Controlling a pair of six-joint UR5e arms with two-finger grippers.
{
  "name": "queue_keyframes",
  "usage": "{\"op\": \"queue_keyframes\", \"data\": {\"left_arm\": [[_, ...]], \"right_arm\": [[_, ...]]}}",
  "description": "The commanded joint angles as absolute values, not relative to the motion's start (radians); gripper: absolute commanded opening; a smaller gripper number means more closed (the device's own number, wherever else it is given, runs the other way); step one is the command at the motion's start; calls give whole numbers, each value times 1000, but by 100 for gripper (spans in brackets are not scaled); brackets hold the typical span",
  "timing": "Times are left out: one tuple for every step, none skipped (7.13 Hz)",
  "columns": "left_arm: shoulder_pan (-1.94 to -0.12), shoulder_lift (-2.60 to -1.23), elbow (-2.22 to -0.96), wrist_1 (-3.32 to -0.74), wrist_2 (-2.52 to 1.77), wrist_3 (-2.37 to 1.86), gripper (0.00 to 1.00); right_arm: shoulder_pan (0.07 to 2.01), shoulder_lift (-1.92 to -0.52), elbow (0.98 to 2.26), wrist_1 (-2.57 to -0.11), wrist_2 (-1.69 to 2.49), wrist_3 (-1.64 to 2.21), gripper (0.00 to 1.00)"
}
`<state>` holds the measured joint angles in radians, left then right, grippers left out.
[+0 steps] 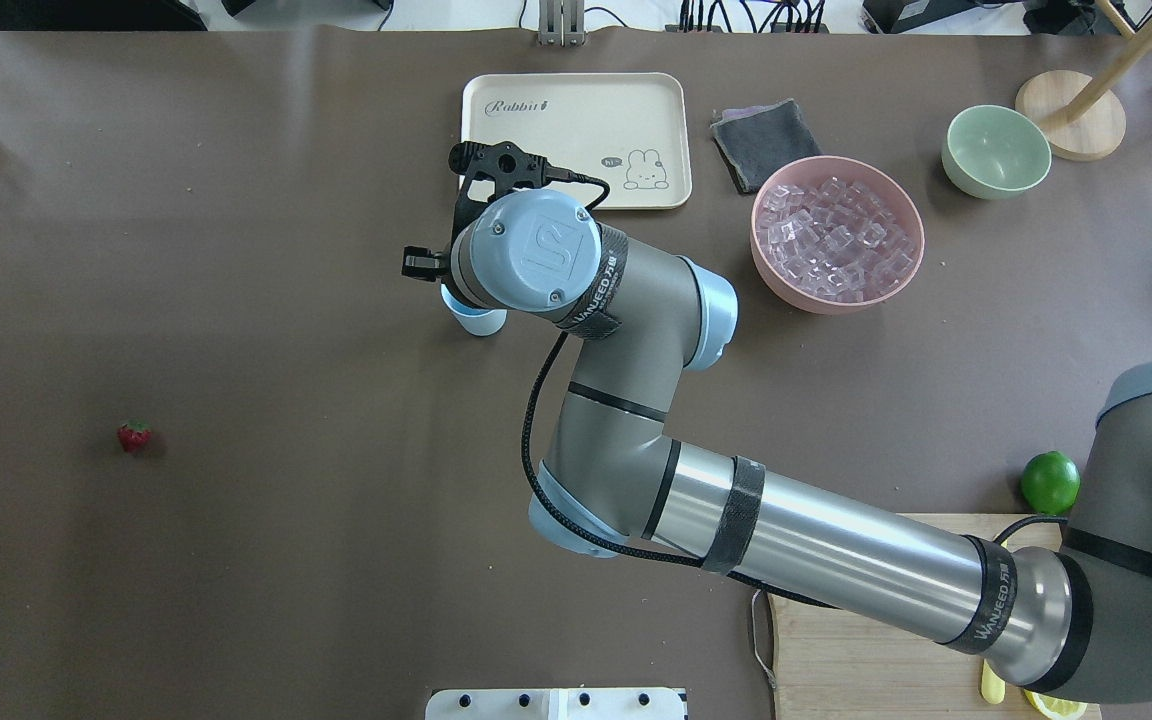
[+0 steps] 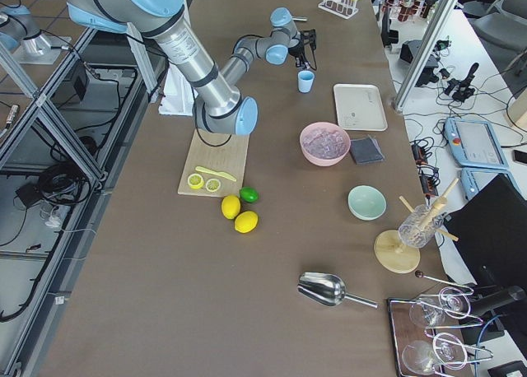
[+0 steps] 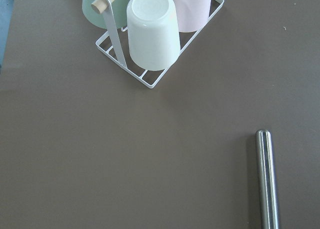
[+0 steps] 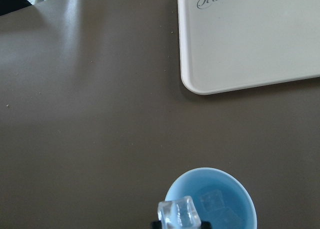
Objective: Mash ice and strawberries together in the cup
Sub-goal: 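Release the ice cube into the cup and retract the right arm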
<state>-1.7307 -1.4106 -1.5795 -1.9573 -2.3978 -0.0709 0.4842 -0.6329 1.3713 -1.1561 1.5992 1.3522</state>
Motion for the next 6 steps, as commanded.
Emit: {"op": "queue_keyframes", "data": {"left_arm": [[-1730,-1411,-1578,-1957,-2398,-71,98],[-1730,-1411,-1578,-1956,-2398,-71,98],[-1729,-1417,-1580,-1950,-2396,-74,98],[-1720,-1427,-1580,-1948,-2396,-74,98],[-1688,-1428,-1580,-1950,-2396,-74,98],[-1648,-1428,-1592,-1951,-2396,-87,98]], "right_arm": [[483,-637,1371,-1160,1598,1350,56],[483,-640,1371,-1161,1592,1348,99],[486,-650,1384,-1163,1597,1341,99],[506,-691,1413,-1163,1611,1307,99],[520,-791,1481,-1163,1624,1258,99],[560,-907,1582,-1186,1667,1208,99]]}}
